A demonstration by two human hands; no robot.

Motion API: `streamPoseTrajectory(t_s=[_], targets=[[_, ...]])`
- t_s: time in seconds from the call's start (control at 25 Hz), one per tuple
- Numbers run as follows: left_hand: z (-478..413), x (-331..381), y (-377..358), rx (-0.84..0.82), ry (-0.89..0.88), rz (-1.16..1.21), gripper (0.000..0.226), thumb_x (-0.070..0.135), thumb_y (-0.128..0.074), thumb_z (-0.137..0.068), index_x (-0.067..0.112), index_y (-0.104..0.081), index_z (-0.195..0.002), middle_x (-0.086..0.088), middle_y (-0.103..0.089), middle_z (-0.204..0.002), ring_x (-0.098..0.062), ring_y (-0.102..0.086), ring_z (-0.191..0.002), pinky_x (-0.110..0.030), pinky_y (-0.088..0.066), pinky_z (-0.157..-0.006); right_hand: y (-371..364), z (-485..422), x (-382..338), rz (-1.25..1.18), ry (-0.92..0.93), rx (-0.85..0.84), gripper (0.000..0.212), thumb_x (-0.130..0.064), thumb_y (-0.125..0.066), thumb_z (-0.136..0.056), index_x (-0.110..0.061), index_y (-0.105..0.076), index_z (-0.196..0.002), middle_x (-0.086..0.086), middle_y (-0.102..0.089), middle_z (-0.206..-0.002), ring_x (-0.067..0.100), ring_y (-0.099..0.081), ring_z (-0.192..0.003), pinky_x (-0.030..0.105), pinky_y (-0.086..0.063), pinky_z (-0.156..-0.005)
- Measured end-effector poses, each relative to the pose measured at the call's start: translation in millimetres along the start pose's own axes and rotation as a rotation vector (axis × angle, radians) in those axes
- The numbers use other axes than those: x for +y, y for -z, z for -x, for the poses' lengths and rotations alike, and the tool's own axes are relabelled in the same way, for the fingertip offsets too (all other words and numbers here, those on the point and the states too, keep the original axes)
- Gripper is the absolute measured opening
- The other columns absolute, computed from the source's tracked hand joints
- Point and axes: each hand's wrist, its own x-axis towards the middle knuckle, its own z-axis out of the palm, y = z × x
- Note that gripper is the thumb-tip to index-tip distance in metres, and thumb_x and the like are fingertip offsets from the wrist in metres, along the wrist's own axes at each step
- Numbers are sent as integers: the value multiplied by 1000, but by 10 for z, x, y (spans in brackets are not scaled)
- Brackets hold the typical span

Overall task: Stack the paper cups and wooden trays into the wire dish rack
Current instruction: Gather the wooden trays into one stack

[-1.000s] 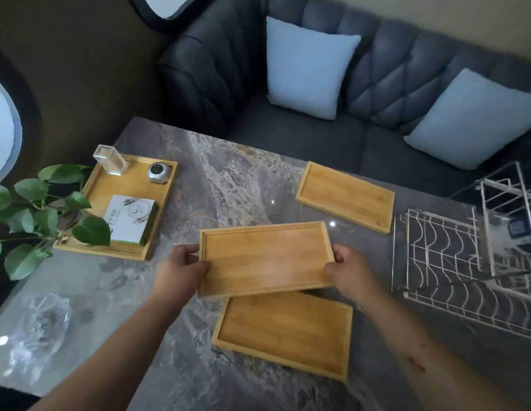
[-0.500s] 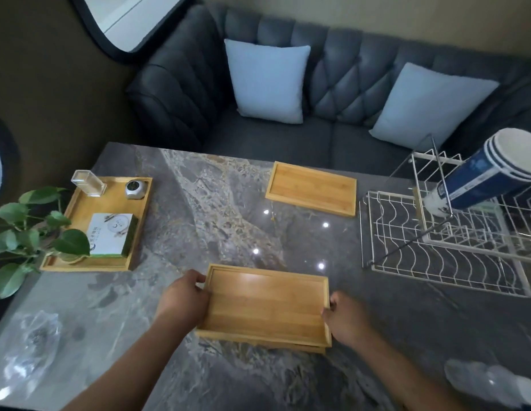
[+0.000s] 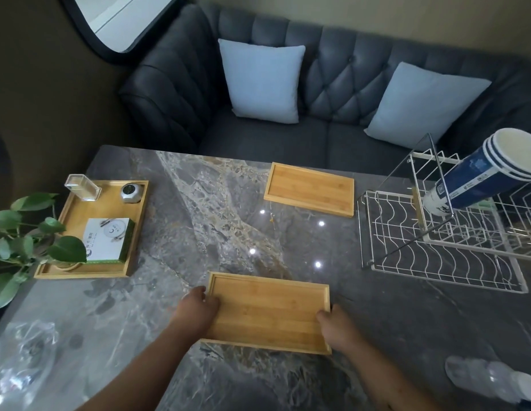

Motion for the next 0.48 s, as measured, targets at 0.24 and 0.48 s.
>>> streamPoseTrajectory(t_s=[0.24, 0.48], targets=[[5, 38, -92, -16, 79, 144, 45, 23, -63, -92, 2, -53, -130, -18, -63, -118, -35, -62, -104, -45, -53, -91, -154, 90, -128, -133, -63, -31, 38, -20, -48, -100, -5, -53, -134, 15, -65, -124, 31, -62, -111, 36, -50, -94], [-266, 9, 227, 2, 22, 69, 32, 46, -60, -94, 18, -71, -104, -3, -71, -96, -23, -66, -90, -38, -51, -82, 188, -63, -266, 15, 56, 21, 40, -22, -59, -95, -7, -58, -132, 13, -68, -125, 28, -65, -107, 29, -45, -84]])
